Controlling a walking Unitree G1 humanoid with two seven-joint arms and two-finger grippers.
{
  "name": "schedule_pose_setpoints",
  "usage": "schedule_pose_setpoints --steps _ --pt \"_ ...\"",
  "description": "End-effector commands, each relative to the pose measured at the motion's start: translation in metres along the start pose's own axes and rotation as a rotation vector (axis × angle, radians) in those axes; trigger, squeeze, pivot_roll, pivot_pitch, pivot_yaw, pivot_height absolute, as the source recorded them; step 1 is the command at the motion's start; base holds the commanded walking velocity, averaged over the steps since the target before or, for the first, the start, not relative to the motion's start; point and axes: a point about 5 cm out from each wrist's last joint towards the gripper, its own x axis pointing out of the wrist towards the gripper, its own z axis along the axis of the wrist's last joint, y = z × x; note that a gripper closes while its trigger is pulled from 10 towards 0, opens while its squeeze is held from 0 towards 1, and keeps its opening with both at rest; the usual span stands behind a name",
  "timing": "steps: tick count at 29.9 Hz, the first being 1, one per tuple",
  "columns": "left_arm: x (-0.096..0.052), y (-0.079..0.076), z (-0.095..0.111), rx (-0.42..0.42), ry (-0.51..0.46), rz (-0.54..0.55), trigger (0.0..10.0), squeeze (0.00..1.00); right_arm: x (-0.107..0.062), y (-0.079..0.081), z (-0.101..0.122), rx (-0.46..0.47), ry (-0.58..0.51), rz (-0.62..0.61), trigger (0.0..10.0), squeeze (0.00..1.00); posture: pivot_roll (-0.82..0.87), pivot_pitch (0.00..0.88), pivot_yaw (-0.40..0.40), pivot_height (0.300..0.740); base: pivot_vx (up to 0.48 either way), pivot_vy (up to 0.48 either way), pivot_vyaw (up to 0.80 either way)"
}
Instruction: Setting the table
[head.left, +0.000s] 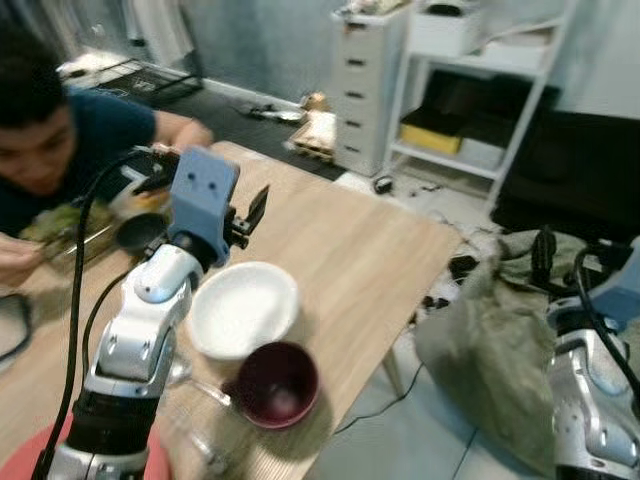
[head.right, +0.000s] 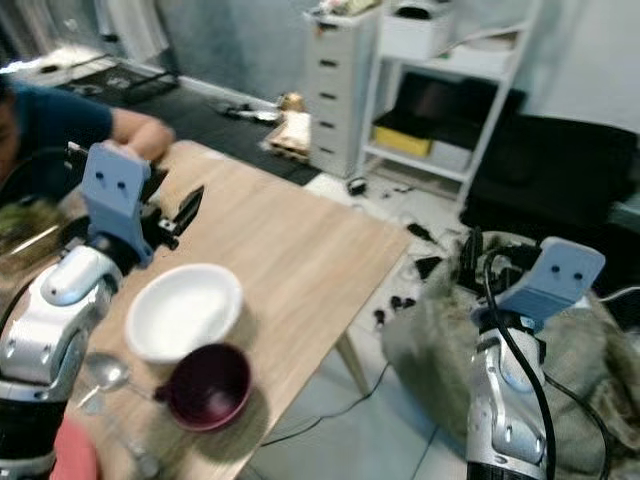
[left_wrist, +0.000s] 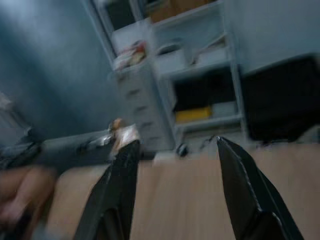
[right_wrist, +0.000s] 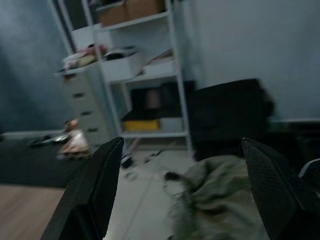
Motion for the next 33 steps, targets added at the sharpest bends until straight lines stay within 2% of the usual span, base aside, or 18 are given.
schedule_pose_setpoints --steps 1,6,12,33 --pt "-0.004 0.006 -0.007 -0.011 0.026 0.003 10.0 0.00 -0.005 0.002 -0.005 0.009 0.023 -0.001 10.0 0.00 -0.08 0.000 0.172 0.740 0.000 0.000 -0.78" --pt "0.001 -0.004 -0.001 -0.063 0.000 -0.033 10.0 0.00 -0.006 0.001 -0.007 0.007 0.028 -0.006 10.0 0.00 -0.08 0.000 0.174 0.740 0.000 0.000 -0.78" --pt "0.005 -0.022 -0.001 -0.106 -0.014 -0.082 10.0 0.00 -0.005 0.001 -0.006 0.000 0.028 -0.009 10.0 0.00 -0.09 0.000 0.170 0.740 0.000 0.000 -0.78" --pt "0.007 -0.029 -0.002 -0.129 -0.010 -0.099 10.0 0.00 -0.004 -0.004 -0.002 -0.029 0.022 -0.018 10.0 0.00 -0.10 0.000 0.169 0.740 0.000 0.000 -0.78"
